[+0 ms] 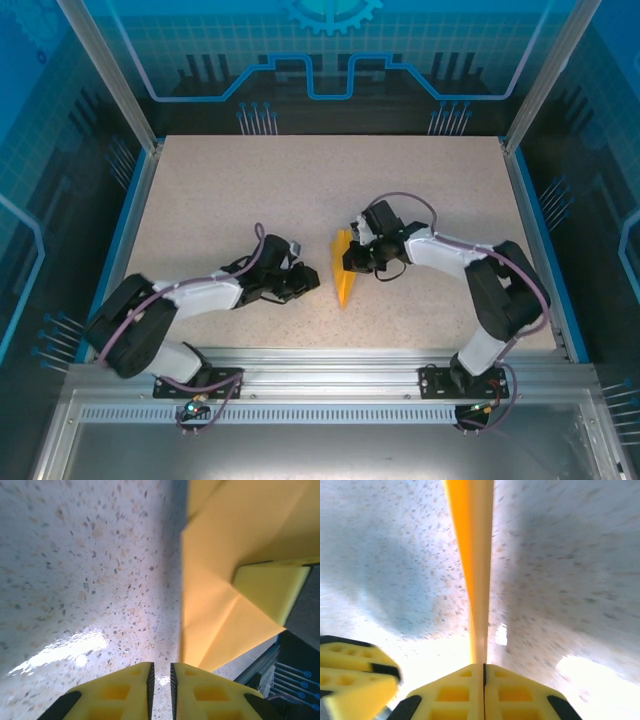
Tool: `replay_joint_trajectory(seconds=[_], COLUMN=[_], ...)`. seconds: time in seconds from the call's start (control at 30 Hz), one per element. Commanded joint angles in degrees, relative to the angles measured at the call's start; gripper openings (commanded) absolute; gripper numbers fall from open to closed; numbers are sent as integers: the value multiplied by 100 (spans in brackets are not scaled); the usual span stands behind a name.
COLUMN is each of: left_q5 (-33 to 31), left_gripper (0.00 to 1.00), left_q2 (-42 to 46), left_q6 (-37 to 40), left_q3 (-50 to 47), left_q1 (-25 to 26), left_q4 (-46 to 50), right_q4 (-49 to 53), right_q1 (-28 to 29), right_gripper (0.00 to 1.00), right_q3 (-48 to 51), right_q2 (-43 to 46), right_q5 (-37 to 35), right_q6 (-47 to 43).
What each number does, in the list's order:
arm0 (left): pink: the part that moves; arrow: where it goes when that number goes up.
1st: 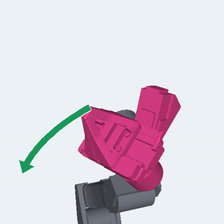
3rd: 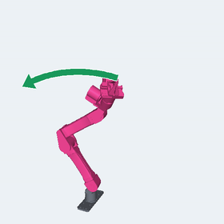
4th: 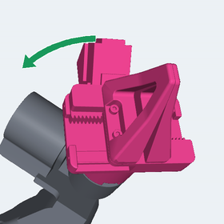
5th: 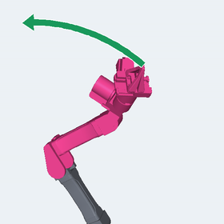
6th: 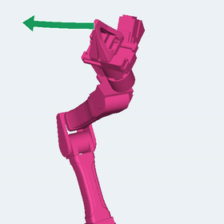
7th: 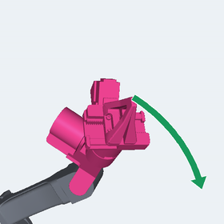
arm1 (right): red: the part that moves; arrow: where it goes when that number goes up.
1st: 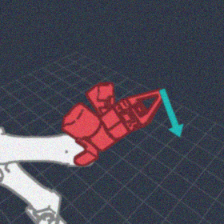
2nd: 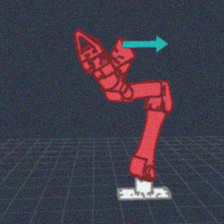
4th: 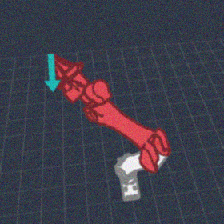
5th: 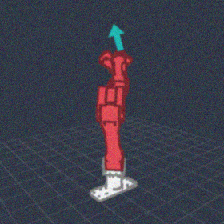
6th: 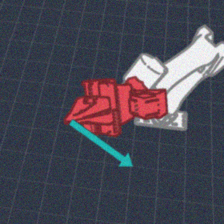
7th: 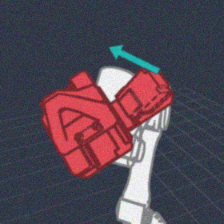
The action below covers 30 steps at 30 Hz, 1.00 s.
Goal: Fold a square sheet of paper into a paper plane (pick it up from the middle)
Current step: Turn over the paper at the center of the table.
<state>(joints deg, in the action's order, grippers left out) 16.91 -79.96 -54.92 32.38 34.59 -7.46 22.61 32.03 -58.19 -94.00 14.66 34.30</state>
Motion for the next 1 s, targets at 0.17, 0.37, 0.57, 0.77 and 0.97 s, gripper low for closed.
replay_joint_trajectory(seconds=[0.17, 0.37, 0.57, 0.77, 0.97], left_q5=[-1546, -2168, -2522, -2570, -2394], left_gripper=[28, 34, 36, 44, 47], left_q2=[1687, 2682, 3440, 4000, 3999], left_q6=[183, 14, -148, -254, -250], left_q3=[-420, -750, -967, -1183, -1203], left_q1=[-66, -118, -163, -205, -199], left_q4=[1494, 2007, 2527, 2724, 2659], right_q4=[4098, 4659, 4595, 3854, 2789], right_q1=[1112, 1786, 2331, 2630, 2549], right_gripper=[7, 10, 14, 26, 53], right_q3=[-1772, -2413, -3071, -3216, -2598], right_q2=[-168, -1272, -2513, -2737, -1967], right_q5=[-4775, -5255, -4668, -3394, -2096], right_q6=[-374, 85, 448, 402, 66])
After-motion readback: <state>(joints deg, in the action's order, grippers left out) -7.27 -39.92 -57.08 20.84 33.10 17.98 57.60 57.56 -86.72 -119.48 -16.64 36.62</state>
